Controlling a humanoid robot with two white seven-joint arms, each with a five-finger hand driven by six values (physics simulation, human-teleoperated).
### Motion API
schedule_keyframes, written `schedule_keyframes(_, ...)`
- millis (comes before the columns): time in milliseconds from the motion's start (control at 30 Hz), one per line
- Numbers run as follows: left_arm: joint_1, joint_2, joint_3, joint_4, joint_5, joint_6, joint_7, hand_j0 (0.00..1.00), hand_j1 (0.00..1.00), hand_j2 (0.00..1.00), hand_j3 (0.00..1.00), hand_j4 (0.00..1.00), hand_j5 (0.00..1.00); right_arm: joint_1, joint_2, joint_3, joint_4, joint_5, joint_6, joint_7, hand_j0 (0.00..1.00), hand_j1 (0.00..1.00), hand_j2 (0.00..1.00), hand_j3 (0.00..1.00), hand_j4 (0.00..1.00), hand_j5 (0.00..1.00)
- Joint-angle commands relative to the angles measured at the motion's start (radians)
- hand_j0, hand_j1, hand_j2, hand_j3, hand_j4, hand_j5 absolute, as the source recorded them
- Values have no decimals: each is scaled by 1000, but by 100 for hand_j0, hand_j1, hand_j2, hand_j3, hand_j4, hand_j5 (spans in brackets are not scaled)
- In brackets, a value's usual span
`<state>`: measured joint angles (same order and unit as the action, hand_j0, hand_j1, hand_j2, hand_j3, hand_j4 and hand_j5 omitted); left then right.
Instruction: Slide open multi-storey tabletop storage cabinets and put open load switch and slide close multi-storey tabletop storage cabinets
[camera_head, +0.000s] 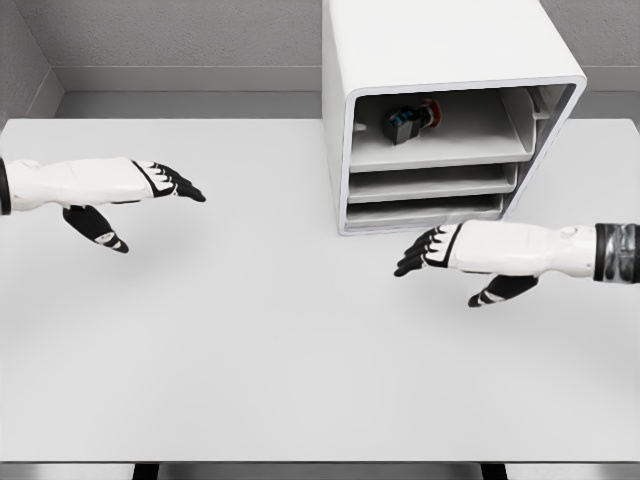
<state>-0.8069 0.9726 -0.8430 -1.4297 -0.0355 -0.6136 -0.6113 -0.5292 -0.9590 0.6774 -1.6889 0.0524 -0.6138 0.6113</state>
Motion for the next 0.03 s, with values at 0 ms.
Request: schedule_keyframes(0, 0, 0, -1, 2, 6, 3, 0, 100, 100, 100, 100, 100, 100, 0, 0, 8, -3, -6, 3, 0, 100, 100, 100, 100, 100, 100)
